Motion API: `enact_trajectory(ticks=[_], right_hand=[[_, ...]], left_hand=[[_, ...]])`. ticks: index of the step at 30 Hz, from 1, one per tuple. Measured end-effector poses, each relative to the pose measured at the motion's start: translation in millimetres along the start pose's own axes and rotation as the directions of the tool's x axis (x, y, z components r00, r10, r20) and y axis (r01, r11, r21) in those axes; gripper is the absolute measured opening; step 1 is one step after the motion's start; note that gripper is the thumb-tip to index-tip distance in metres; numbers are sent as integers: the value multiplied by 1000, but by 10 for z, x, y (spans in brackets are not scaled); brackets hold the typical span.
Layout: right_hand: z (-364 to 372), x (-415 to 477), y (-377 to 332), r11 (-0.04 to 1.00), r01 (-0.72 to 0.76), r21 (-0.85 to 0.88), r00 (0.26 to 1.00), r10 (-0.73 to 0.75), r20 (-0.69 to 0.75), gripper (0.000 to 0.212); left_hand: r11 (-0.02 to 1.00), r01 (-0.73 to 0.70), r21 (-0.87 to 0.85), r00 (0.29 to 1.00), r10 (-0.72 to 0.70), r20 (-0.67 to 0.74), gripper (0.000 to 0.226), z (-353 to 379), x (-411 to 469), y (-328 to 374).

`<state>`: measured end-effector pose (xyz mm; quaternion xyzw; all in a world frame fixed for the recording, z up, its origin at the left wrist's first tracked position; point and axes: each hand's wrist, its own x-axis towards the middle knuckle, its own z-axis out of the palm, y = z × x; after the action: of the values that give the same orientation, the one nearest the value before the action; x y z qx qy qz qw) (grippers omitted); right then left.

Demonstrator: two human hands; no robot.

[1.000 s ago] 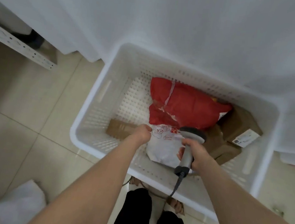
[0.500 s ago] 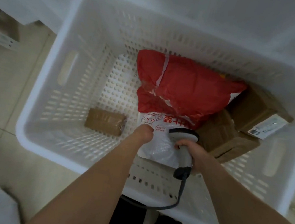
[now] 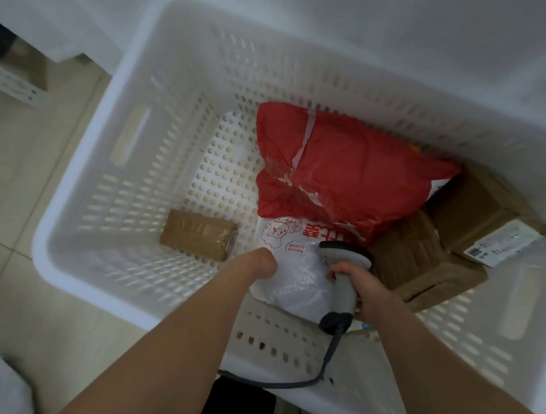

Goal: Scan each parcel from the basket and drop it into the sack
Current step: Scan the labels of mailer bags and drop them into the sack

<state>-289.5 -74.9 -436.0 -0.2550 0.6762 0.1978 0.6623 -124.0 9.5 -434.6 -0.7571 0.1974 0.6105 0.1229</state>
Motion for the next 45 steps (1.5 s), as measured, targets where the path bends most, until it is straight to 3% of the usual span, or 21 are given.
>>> enact_trajectory(ticks=[4, 8, 13, 15, 18, 19, 25, 28, 31, 34, 38, 42, 45], right_hand=[[8, -20, 1, 991, 3, 135, 996, -16, 93, 12], [90, -351, -144, 976, 25, 214, 985, -61, 162, 18], [260, -1076, -345, 915, 30, 402, 966, -130, 223, 14], [347, -1460, -429, 907, 50, 418, 954, -167, 249, 16], [436, -2101, -582, 885, 114, 451, 938, -245, 244, 14], [448, -2325, -631, 866, 129, 483, 930, -275, 246, 12], [374, -3687, -875, 713, 290, 638, 901, -429, 70, 8], [235, -4340, -925, 722, 335, 606, 898, -439, 27, 4], [133, -4973, -936, 716, 409, 566, 870, -493, -5, 6], [108, -5600, -912, 695, 481, 535, 833, -553, -30, 8], [95, -6318, -853, 650, 561, 512, 763, -647, -15, 31], [123, -6925, -794, 544, 703, 458, 623, -782, -27, 24], [224, -7330, -688, 467, 784, 410, 532, -845, -56, 25]], left_hand=[[1000, -14, -12, 1000, 14, 6, 42, -15, -65, -30], [997, -80, 22, 995, 82, -54, 51, -230, -408, -98], [979, -134, 150, 988, 143, -50, 86, -593, -1042, -284], [982, -168, 92, 970, 181, -163, 78, -707, -1358, -317], [978, -202, -58, 895, 160, -416, 19, -898, -1908, -321], [973, -212, -87, 880, 151, -451, 10, -972, -2133, -300], [922, -254, -293, 786, 20, -618, 18, -1514, -3519, -137], [786, -383, -486, 741, -53, -670, 28, -1754, -4167, -116], [662, -490, -568, 710, -75, -700, 35, -1938, -4866, -111], [643, -566, -516, 652, -34, -758, 30, -2097, -5444, -170], [645, -624, -441, 613, 55, -788, 12, -2307, -6081, -278], [742, -626, -239, 555, 209, -806, 21, -2378, -6887, -315], [775, -626, -89, 515, 324, -794, 10, -2367, -7358, -374]])
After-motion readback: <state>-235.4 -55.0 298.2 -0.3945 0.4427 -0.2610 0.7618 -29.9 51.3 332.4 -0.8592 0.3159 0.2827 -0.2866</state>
